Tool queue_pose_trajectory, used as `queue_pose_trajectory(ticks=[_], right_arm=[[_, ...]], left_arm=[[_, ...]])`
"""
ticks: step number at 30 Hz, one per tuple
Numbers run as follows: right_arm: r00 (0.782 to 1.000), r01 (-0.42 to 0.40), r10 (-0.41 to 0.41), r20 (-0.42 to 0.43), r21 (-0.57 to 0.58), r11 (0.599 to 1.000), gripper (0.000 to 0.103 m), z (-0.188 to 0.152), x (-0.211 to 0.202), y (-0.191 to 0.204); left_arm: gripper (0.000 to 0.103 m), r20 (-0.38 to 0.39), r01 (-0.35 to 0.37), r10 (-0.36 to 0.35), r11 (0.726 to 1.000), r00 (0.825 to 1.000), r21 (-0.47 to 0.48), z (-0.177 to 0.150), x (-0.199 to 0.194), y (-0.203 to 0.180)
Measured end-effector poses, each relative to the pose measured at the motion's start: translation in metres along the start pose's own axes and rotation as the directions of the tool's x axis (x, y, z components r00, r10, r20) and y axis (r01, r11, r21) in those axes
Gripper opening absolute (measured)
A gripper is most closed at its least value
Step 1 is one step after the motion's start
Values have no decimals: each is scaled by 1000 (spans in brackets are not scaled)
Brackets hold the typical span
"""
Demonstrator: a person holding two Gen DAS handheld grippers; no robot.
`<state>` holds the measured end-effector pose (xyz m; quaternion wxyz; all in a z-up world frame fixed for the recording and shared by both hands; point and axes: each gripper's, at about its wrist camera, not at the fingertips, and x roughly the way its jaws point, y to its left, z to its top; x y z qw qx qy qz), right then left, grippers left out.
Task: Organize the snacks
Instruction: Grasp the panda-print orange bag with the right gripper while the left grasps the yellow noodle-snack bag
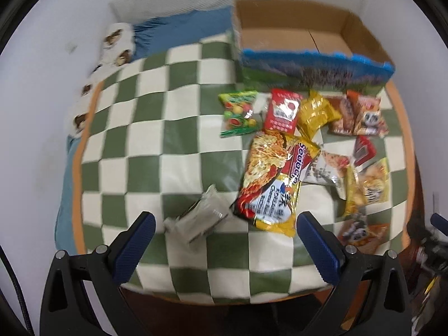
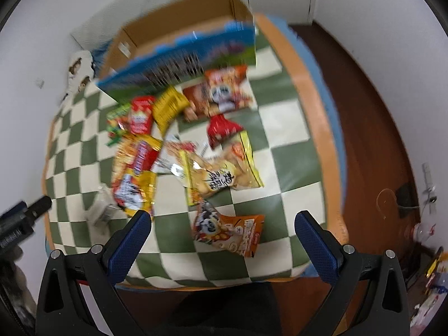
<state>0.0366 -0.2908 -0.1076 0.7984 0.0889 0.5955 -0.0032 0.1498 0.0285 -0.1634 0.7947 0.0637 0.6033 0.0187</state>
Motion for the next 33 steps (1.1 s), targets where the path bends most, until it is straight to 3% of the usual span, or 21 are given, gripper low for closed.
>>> queue_pose_trajectory(ticks=[2,5,8,12,15,17,18,21,25,26,28,29,32,33], right_arm=[[998,31,-35,-58,-66,997,103,0,33,2],[989,47,-82,-124,-258,965,103,-11,73,21],[970,128,-213,-116,-499,857,103,-30,107,49],[938,186,-336,-88,-688,701,102,-55,147,73],[916,196,-389,-95,-741,643,95,-66,173,78],[916,178,-385,-117,-739,649,86,-71,186,79],[919,164,-371,-136,-723,672,81,-72,189,77],[935,118,-291,-202,-597,793,67,-64,192,63],[958,70,-133,-254,-242,968,55,-48,191,25],[961,54,-97,-259,-168,984,55,-46,191,17],[967,3,6,-256,35,999,55,-42,192,-3],[967,-21,50,-248,117,993,55,-41,193,-11],[960,-109,188,-207,341,934,55,-43,202,-34],[954,-136,228,-195,395,909,55,-43,206,-39]], left_arm=[[103,-40,-2,4,999,999,46,9,22,-7],[103,-87,-18,27,994,996,103,15,54,-16],[103,-136,-14,32,991,990,129,14,80,-23],[103,-162,-9,34,988,986,155,12,100,-32],[103,-173,17,12,986,985,165,14,108,-38],[103,-188,34,1,983,982,178,16,114,-43],[103,-193,41,-5,982,981,186,18,117,-46],[103,-196,58,-13,973,980,223,30,126,-57],[103,-187,73,-22,961,982,266,48,135,-73],[103,-187,75,-22,957,982,279,53,138,-78],[103,-194,90,-33,951,980,294,61,147,-87],[98,-196,100,-43,952,980,291,65,151,-92],[80,-176,57,-13,967,984,249,69,157,-95],[78,-165,61,-24,972,986,226,68,156,-93]])
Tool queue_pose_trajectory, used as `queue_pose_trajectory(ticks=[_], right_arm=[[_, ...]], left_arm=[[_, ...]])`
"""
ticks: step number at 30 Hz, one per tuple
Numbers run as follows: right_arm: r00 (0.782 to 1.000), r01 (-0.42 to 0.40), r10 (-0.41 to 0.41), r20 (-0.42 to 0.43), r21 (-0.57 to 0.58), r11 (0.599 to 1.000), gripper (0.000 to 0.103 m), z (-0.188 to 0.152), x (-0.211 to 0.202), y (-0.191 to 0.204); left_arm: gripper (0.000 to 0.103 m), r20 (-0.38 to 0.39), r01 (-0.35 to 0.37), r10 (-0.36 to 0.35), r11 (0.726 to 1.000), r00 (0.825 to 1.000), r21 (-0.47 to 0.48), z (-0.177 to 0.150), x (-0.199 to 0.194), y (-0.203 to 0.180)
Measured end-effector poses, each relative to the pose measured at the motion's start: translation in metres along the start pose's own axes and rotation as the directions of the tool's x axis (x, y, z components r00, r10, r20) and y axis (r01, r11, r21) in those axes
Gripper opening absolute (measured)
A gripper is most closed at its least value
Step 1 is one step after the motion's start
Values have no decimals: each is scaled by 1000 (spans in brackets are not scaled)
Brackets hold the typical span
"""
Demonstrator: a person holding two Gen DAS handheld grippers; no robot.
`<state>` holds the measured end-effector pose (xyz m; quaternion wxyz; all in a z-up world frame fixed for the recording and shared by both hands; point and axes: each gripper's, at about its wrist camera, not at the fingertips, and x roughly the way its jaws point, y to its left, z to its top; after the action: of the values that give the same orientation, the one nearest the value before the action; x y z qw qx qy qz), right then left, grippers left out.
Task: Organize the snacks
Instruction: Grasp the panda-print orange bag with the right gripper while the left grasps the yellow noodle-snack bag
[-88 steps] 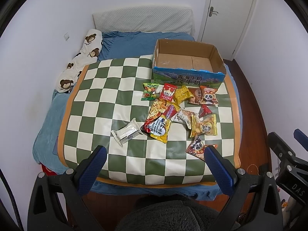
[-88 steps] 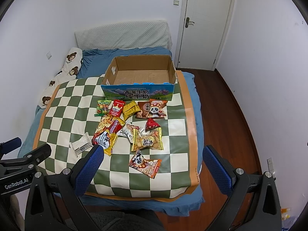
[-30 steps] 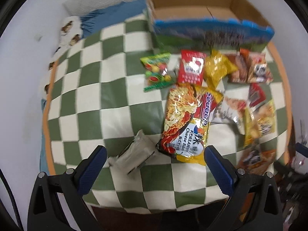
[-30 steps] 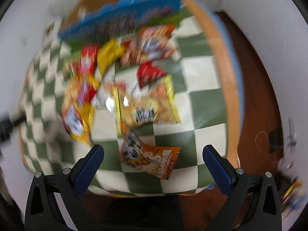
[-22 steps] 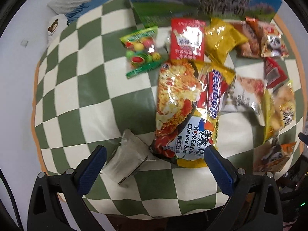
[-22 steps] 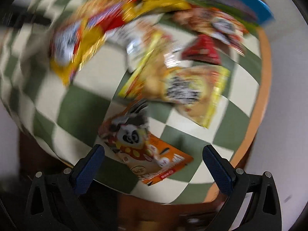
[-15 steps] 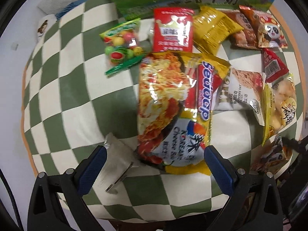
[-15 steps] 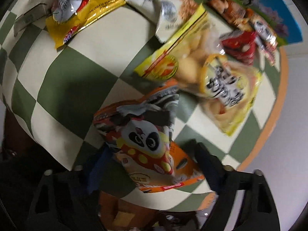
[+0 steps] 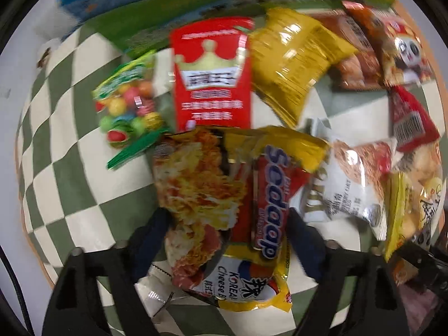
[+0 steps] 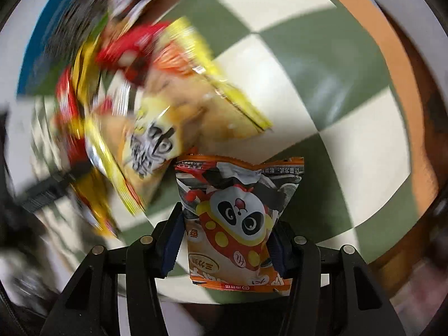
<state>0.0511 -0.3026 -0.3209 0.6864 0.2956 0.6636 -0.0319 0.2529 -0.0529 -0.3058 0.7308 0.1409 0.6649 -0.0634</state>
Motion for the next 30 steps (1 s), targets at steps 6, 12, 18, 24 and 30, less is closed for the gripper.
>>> queue_pose_trajectory(ticks=[6,12,18,24,30], right_arm=[[992,-122,123,-7,70,990,84,7,6,-14],[998,56,-56,0,-65,996,84,-12,-10,19],[966,257,-250,60,-181,949,84,-24,21,74],[932,357,-329,154,-218,908,54,-38,52,121],[937,333,-297,184,-213,919,49,-65,29,84]], left_arm=[[73,-32,43,-48,987,998,-158,-28,-3,12],[76,-64,5,-16,985,998,-173,-42,14,-4],[79,-45,-38,34,994,998,-101,-34,30,-21],[72,12,-17,19,991,1000,-132,-61,28,-20],[70,63,28,-18,987,998,-161,-105,-20,5]])
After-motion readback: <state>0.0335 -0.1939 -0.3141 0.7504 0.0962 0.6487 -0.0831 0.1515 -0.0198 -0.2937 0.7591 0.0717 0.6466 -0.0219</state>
